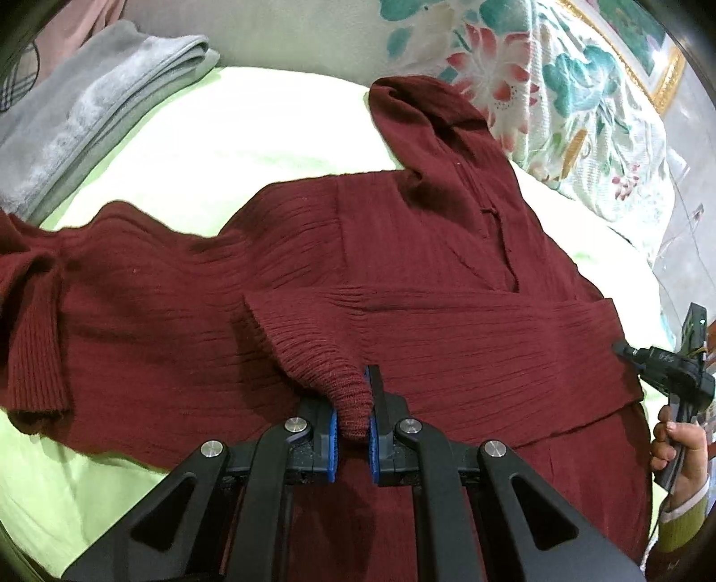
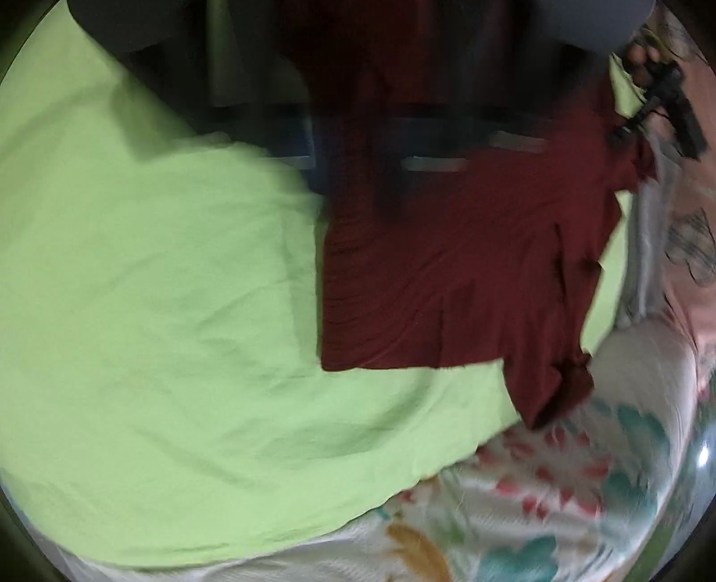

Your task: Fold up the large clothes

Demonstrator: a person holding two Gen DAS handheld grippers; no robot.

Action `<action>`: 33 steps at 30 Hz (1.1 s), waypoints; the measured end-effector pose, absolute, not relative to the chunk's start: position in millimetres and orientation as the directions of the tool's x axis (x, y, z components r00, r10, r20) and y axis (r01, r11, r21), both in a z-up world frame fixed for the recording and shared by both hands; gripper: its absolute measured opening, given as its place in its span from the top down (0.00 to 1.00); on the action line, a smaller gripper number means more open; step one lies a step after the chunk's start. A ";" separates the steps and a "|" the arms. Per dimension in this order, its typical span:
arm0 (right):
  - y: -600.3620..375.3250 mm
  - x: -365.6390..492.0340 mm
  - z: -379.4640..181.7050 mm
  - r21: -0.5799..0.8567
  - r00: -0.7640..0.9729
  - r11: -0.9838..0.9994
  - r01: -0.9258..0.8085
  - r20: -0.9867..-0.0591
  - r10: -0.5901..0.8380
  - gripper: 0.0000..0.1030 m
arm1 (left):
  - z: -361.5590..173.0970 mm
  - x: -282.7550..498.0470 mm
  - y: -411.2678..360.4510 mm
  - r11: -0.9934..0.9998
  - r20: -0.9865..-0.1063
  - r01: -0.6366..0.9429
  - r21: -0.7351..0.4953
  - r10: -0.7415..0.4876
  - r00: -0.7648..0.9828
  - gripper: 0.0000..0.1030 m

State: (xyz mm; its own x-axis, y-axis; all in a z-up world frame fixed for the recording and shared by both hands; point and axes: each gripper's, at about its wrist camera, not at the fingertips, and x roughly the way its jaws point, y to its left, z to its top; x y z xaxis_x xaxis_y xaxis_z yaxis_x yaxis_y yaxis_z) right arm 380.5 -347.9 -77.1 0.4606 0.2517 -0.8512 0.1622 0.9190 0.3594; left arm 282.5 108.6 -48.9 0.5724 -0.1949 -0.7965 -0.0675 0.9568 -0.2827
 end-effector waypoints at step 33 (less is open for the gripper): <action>-237.9 292.6 -45.2 0.453 0.461 0.892 -0.015 -0.788 0.408 0.47 | -30.2 227.7 235.1 0.944 -0.801 -0.295 -0.146 0.063 0.596 0.48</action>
State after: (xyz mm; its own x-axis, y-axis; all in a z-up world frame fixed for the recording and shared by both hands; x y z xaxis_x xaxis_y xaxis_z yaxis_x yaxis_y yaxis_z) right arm 292.6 -237.9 -45.2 0.4614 0.4077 -0.7880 -0.0147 0.8916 0.4527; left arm 227.7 235.1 -30.2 0.5959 0.0626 -0.8006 -0.2954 0.9442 -0.1460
